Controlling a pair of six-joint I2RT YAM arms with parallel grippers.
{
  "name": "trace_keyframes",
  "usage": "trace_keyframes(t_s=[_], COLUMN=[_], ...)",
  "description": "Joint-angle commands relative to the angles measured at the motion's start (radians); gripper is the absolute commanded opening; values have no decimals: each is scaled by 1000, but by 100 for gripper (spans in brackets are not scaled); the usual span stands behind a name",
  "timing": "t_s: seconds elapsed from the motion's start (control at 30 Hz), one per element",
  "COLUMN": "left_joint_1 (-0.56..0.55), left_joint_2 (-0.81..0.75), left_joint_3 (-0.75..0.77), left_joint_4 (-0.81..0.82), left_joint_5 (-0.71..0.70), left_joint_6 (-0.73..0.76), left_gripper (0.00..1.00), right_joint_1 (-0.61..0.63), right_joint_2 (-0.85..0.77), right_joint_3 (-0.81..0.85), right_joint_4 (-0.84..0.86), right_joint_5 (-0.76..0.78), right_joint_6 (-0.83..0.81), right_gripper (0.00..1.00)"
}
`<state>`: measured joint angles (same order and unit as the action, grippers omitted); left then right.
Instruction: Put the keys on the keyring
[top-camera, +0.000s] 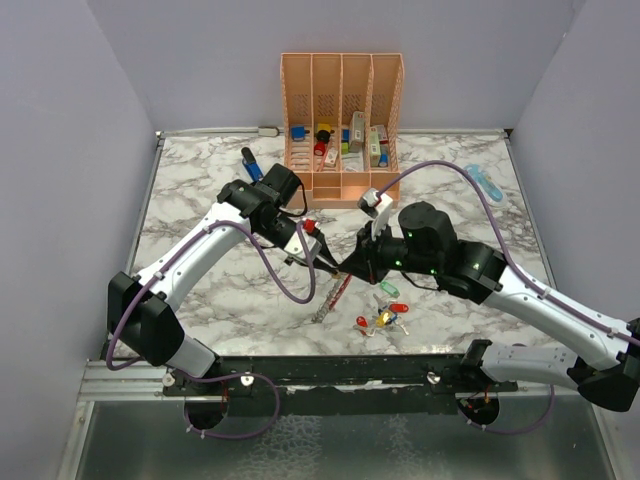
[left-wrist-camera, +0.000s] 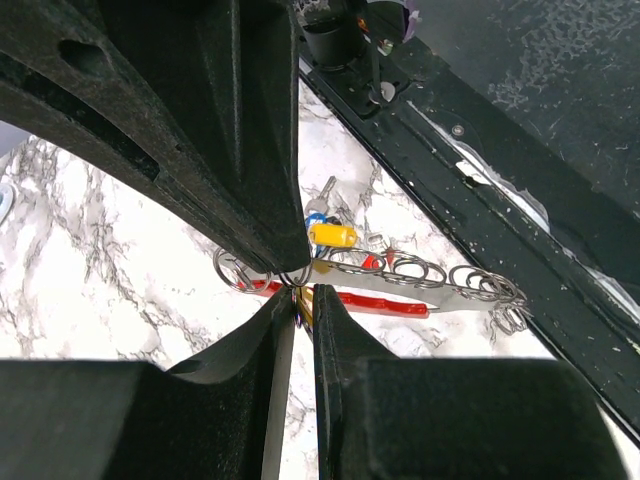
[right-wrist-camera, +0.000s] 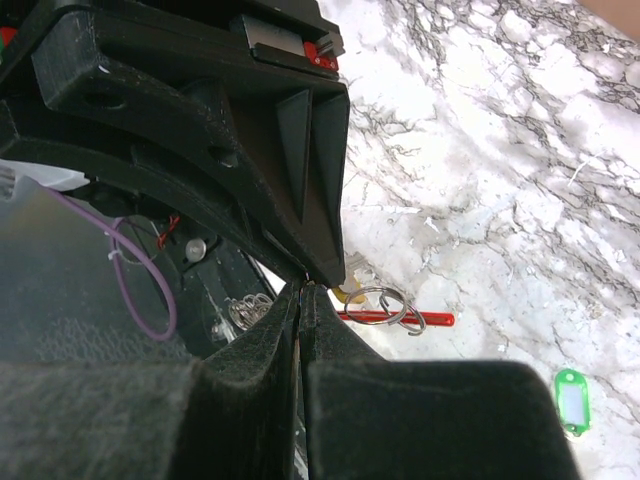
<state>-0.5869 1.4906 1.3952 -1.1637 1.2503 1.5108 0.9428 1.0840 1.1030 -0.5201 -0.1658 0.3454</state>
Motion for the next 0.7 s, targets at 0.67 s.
trace_keyframes(t_s=[0.67], left_joint_1=[-7], left_joint_2=[23], left_joint_3=[-2], left_joint_4=[-37], left_joint_5=[61], left_joint_6=[-130], left_gripper=[44], right_joint_1=[1], right_joint_2=[-148], right_joint_3=[-213], right_joint_4=[406], right_joint_5=[44], right_joint_6=[-90], right_gripper=[1])
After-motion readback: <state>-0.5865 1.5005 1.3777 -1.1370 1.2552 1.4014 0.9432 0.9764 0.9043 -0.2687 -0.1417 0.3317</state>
